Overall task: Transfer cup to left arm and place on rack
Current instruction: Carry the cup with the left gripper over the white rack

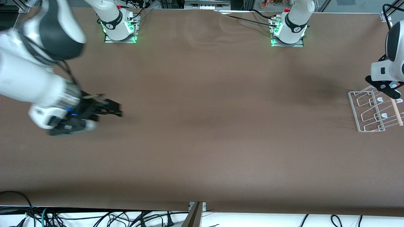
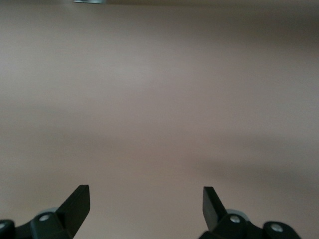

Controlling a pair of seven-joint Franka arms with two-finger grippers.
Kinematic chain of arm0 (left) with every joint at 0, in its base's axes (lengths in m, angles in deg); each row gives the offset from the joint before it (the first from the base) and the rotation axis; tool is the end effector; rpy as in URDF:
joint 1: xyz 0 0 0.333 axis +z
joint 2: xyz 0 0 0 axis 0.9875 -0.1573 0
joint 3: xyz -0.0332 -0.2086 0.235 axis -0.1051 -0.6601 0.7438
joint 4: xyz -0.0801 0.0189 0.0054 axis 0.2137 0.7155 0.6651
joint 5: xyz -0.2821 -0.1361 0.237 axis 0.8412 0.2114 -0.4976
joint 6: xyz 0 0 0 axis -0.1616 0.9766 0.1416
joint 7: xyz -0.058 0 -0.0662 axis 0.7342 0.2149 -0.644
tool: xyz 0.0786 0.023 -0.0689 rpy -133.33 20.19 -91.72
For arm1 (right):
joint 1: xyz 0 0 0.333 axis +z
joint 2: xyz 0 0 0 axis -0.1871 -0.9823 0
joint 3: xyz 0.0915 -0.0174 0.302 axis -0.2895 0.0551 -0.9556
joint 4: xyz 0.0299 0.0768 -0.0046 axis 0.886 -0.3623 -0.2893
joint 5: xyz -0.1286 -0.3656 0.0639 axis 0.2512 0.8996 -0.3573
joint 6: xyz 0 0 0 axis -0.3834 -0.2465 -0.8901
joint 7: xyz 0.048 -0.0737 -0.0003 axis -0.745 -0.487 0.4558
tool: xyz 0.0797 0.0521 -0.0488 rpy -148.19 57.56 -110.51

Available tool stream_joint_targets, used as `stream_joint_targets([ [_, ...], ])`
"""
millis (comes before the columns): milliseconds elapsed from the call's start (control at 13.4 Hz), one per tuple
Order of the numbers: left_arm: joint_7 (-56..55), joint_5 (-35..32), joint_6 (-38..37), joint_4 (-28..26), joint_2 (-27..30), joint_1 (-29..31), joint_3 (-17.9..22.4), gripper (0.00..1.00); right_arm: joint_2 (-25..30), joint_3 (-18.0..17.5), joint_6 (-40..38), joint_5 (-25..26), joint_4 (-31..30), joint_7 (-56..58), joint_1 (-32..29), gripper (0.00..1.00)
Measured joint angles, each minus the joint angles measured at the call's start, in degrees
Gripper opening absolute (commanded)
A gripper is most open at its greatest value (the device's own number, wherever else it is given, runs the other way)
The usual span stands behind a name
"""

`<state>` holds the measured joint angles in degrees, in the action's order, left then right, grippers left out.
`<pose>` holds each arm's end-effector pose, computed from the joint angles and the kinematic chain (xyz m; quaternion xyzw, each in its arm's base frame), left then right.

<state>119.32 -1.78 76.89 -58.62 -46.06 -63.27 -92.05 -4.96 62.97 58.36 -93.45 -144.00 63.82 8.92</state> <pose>0.5035 0.1660 0.4376 -0.8392 0.3462 0.3670 0.2028 0.6593 0.1365 0.5504 -0.9951 -0.0448 -0.0058 0.0880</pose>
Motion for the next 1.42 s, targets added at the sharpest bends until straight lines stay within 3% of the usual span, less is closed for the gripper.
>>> stream_joint_targets([
  [224, 1.2, -8.5, -1.0, -0.6, -4.9, -0.1, 0.2, 0.0, 4.9, 0.6, -4.5, 8.8, -3.6, 0.1, -1.2, 1.0],
  [373, 2.1, -14.1, -3.2, -0.7, -9.0, -0.2, 0.3, 0.0, 7.8, 0.6, -5.8, 11.4, -6.3, 0.1, -1.1, 1.0],
  [596, 3.1, -17.1, -3.9, -0.7, -12.9, -0.2, 1.3, 0.0, 12.7, 2.8, -7.1, 11.8, -9.5, 0.1, -1.2, 1.0],
  [894, 3.6, -18.2, -4.1, -0.7, -13.7, -0.4, 1.5, 0.0, 16.5, 7.5, -10.9, 10.4, -11.5, 4.7, -1.4, 1.0],
  [1416, 3.3, -22.0, -4.1, -0.7, -16.6, -1.3, 1.5, 0.0, 17.3, 8.2, -12.6, 10.0, -12.1, 6.4, -1.6, 1.0],
])
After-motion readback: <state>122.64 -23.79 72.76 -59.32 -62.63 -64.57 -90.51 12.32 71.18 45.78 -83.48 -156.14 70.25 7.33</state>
